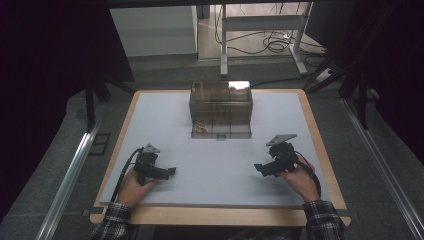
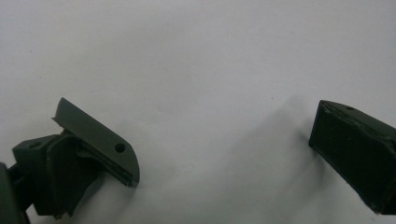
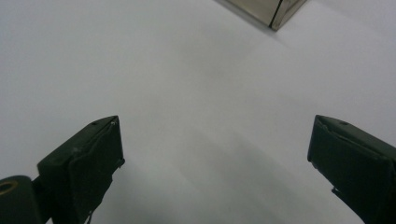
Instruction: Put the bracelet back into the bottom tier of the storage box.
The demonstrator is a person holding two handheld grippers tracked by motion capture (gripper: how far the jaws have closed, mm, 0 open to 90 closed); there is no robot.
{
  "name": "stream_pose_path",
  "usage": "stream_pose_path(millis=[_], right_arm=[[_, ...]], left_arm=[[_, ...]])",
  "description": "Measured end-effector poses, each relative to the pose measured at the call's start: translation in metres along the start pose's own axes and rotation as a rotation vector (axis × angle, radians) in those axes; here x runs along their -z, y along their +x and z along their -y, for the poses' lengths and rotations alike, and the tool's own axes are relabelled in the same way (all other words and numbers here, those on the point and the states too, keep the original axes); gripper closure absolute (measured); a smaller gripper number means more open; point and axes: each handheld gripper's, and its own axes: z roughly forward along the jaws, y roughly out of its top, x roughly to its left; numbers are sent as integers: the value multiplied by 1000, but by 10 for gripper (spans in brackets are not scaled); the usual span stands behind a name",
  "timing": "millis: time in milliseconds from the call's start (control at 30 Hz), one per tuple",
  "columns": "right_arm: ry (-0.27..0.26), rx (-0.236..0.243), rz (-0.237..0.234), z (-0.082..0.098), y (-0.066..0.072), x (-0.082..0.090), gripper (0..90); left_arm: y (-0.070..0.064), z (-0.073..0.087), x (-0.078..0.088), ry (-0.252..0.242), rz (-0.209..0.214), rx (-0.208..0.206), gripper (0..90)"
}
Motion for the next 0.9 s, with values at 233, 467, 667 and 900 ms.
stream_pose_path(millis=[233, 467, 667, 900], right_arm=[[22, -7, 14, 16, -4, 1, 5], [36, -21, 6, 34, -7, 3, 0], [55, -28, 16, 51, -12, 3, 0], [21, -27, 15, 55, -12, 3, 0]], left_arm=[[0, 0, 0, 1, -2, 0, 0], [0, 0, 0, 0, -1, 1, 0], [0, 0, 0, 0, -1, 1, 0], [0, 0, 0, 1, 1, 0, 0]])
